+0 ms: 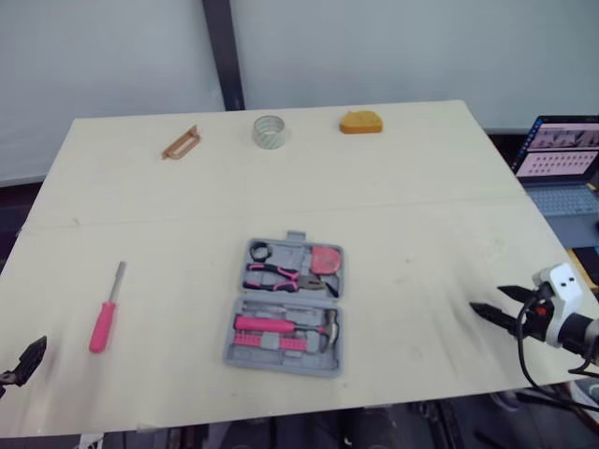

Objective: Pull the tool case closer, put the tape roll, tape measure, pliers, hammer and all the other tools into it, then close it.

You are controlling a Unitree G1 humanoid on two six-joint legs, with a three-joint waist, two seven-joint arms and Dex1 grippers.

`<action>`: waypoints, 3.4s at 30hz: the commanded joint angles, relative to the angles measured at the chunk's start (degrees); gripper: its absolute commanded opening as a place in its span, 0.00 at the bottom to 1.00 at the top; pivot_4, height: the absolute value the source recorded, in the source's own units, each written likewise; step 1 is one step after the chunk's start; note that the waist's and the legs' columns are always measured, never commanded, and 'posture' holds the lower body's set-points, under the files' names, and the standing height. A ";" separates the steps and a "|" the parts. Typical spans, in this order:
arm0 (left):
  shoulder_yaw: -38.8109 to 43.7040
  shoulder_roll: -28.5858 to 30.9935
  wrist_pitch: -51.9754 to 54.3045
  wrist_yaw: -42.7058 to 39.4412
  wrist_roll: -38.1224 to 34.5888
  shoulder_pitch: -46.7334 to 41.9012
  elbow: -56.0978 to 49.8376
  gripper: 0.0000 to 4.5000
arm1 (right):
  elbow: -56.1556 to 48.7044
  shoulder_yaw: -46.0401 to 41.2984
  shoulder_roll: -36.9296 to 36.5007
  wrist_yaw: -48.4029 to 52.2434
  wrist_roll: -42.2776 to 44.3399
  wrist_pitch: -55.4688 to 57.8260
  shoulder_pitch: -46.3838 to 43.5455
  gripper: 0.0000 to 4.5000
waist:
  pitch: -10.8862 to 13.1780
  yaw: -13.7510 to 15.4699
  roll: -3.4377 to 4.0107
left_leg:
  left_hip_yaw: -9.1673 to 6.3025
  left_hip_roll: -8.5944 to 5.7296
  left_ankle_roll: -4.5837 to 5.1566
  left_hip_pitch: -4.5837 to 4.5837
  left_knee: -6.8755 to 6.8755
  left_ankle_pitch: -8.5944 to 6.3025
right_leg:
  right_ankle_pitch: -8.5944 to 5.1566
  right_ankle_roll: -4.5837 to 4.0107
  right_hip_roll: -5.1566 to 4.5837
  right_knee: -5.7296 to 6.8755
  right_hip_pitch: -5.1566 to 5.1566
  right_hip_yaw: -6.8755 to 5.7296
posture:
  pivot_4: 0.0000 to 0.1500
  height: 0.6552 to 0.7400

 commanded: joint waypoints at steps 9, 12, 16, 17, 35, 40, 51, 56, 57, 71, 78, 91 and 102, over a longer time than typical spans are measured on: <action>-1.04 -0.36 -1.37 -0.66 -0.12 0.08 -2.68 1.00 | -1.44 0.64 -0.04 2.39 1.47 -1.74 -1.25 0.99 | 0.00 0.04 0.01 | 0.00 0.00 -0.01 -0.01 0.00 -0.01 | 0.00 0.00 0.00 -0.01 0.00 0.00 | 1.00 1.00; -4.65 -0.27 -2.39 -3.19 0.29 -0.08 -4.50 1.00 | -10.94 3.40 0.96 3.33 3.77 2.07 -1.32 0.99 | 0.01 0.04 0.01 | 0.00 0.02 -0.01 0.00 0.00 0.00 | 0.00 0.00 0.00 0.01 -0.01 0.00 | 1.00 1.00; -8.14 -0.67 -0.11 -3.53 -0.62 -1.27 -7.62 1.00 | -22.93 8.25 1.89 3.73 6.41 7.84 -3.10 0.99 | 0.02 0.06 0.04 | -0.01 0.04 -0.02 0.00 0.01 -0.01 | 0.00 0.00 0.01 0.04 -0.02 0.01 | 1.00 1.00; -9.25 -0.98 0.94 -2.89 -0.64 -1.90 -8.69 1.00 | -26.85 10.44 2.20 3.81 7.28 9.69 -4.56 0.99 | 0.03 0.07 0.05 | -0.02 0.03 -0.03 -0.01 0.02 -0.01 | 0.00 0.00 0.01 0.04 -0.03 0.01 | 1.00 1.00; -15.95 -4.20 13.62 11.29 3.84 -8.31 -10.52 1.00 | -40.03 28.08 10.15 2.61 11.09 22.76 -28.71 0.99 | 0.18 0.07 -0.19 | -0.10 0.02 -0.07 -0.04 0.12 -0.04 | 0.01 0.02 0.01 0.14 -0.09 -0.09 | 1.00 1.00; -18.05 -4.73 16.76 13.43 4.89 -12.06 -8.15 1.00 | -39.56 28.94 10.80 2.80 10.74 22.45 -29.72 0.99 | 0.17 0.04 -0.21 | -0.10 0.01 -0.07 -0.05 0.12 -0.04 | 0.02 0.03 0.01 0.14 -0.10 -0.10 | 1.00 1.00; -18.68 -5.88 22.01 17.33 5.84 -13.07 -7.03 0.88 | -37.79 28.87 10.65 3.71 10.20 22.06 -31.52 1.00 | 0.16 0.01 -0.18 | -0.08 0.02 -0.08 0.01 0.13 -0.03 | 0.02 0.03 0.00 0.22 -0.10 -0.08 | 1.00 1.00; -18.54 -5.73 22.16 17.54 5.92 -12.68 -6.85 0.37 | -36.92 29.25 10.82 3.93 9.98 21.76 -31.94 1.00 | 0.16 -0.02 -0.18 | -0.07 0.02 -0.08 0.01 0.12 -0.03 | 0.02 0.03 0.00 0.22 -0.10 -0.09 | 1.00 1.00; -18.54 -5.68 22.13 17.56 5.93 -12.71 -6.80 0.25 | -36.84 29.32 10.84 3.98 9.97 21.71 -31.98 1.00 | 0.16 -0.03 -0.17 | -0.07 0.02 -0.08 0.01 0.11 -0.03 | 0.02 0.03 0.00 0.21 -0.10 -0.09 | 1.00 1.00; -20.51 -2.63 18.14 11.42 5.57 -14.27 -6.58 0.14 | -37.43 28.00 10.00 4.23 10.89 21.01 -30.75 1.00 | 0.16 0.03 -0.16 | -0.05 0.02 -0.08 0.00 0.11 -0.03 | 0.02 0.03 0.00 0.20 -0.11 -0.08 | 1.00 1.00; -26.69 5.66 14.97 -8.50 1.45 -15.30 -17.54 0.14 | -38.55 26.99 5.43 7.17 10.73 19.73 -27.30 1.00 | 0.23 0.08 -0.27 | -0.08 0.02 -0.08 -0.11 0.12 -0.03 | 0.02 0.03 -0.01 0.12 -0.13 -0.12 | 1.00 1.00; -36.48 17.10 18.24 -25.76 -0.35 -22.79 -25.33 0.14 | -41.80 24.24 -1.72 9.90 12.02 20.33 -22.28 1.00 | 0.36 -0.13 -0.23 | 0.01 0.04 -0.07 -0.10 0.06 -0.03 | 0.02 0.03 0.01 0.11 -0.18 -0.15 | 1.00 1.00; -45.56 19.45 24.04 -29.60 -0.50 -27.57 -29.98 0.14 | -47.62 22.50 -5.69 11.03 15.59 22.57 -17.67 1.00 | 0.45 0.35 -0.28 | 0.01 0.04 -0.07 -0.11 0.11 -0.03 | 0.02 0.03 0.01 0.13 -0.15 -0.14 | 1.00 1.00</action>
